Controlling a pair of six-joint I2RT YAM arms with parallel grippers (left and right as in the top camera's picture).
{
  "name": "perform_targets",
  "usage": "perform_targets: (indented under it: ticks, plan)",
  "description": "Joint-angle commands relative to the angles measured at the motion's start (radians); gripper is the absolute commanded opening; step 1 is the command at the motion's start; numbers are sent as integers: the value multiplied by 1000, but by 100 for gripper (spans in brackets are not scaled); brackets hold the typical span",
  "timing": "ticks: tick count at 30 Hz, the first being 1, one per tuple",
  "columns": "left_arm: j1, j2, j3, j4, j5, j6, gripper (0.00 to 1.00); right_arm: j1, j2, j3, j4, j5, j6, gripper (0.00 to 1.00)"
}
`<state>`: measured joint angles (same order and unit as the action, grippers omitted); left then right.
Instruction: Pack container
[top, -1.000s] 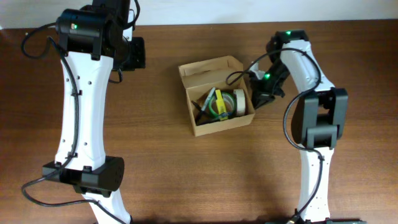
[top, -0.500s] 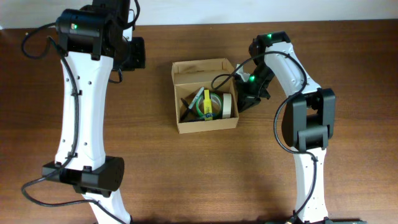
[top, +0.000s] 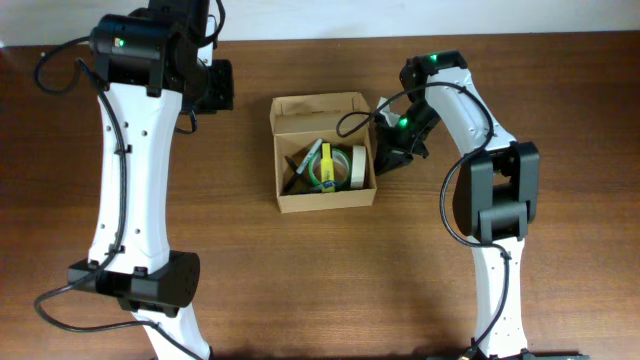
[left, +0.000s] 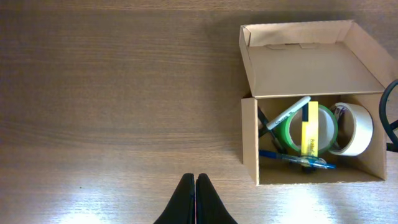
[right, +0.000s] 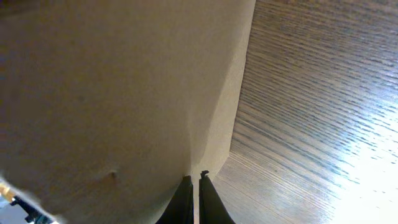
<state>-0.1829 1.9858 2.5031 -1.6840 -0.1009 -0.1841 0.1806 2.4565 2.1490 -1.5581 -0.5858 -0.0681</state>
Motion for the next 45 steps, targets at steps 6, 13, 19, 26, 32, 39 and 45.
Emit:
perform_targets:
  ticks: [6, 13, 19, 26, 32, 39, 45]
  plan:
    - [3, -39, 2, -3, 7, -2, 2, 55, 3, -6, 26, -43, 45, 4]
    - [3, -39, 2, -3, -21, 2, 2, 69, 3, -6, 37, 2, 51, 4]
    - [3, -37, 2, 13, -81, 59, 2, 23, 2, -6, 33, 90, 63, 35]
    - [20, -4, -2, 89, -132, 74, 2, -79, 0, -6, -6, 113, 47, 54]
    - [111, 120, -2, 132, -58, 85, 2, -156, -40, -5, -46, 187, 39, 56]
    - [241, 316, -2, 152, 134, 95, 2, -174, -204, 9, -47, 319, 20, 62]
    - [314, 445, -2, 181, 401, 96, 2, -174, -416, 56, -48, 423, 20, 67]
